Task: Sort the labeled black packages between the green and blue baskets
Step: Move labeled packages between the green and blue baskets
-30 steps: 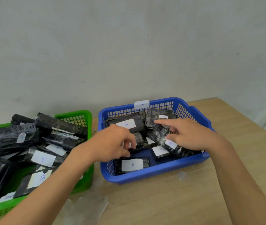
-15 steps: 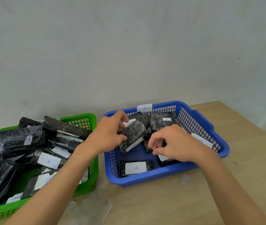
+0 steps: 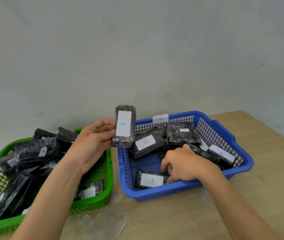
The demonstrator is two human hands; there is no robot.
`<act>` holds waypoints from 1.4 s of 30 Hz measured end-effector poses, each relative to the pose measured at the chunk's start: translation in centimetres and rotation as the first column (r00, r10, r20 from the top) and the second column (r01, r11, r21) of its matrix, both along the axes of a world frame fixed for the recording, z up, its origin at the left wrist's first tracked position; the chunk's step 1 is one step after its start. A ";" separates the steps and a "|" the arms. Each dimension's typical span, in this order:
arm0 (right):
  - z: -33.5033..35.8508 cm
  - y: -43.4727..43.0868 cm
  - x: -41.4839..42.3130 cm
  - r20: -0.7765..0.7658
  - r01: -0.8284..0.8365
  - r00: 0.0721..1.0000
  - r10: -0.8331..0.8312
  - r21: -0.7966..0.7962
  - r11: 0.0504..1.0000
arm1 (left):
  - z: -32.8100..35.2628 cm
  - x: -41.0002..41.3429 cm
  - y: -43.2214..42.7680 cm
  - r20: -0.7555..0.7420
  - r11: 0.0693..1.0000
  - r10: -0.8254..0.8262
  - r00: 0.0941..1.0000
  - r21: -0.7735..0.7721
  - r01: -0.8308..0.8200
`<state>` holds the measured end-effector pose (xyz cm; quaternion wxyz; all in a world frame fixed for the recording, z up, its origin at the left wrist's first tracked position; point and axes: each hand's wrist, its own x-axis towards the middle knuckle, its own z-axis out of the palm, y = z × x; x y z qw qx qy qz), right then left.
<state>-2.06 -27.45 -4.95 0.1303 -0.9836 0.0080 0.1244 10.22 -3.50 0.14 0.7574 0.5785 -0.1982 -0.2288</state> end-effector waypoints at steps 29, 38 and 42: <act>2.8 20.6 9.1 0.454 0.319 0.811 -0.369 0.184 0.930 | -1.1 5.0 17.1 0.194 0.846 0.421 0.886 0.268 -0.461; 3.5 19.5 9.4 0.386 -0.171 0.922 0.020 0.362 0.916 | -2.0 4.3 16.2 0.221 0.864 0.081 0.972 0.470 -0.179; 3.4 18.9 9.8 0.486 -0.133 0.874 -0.035 0.307 0.942 | -1.7 3.9 16.3 0.246 0.854 0.090 0.965 0.480 -0.202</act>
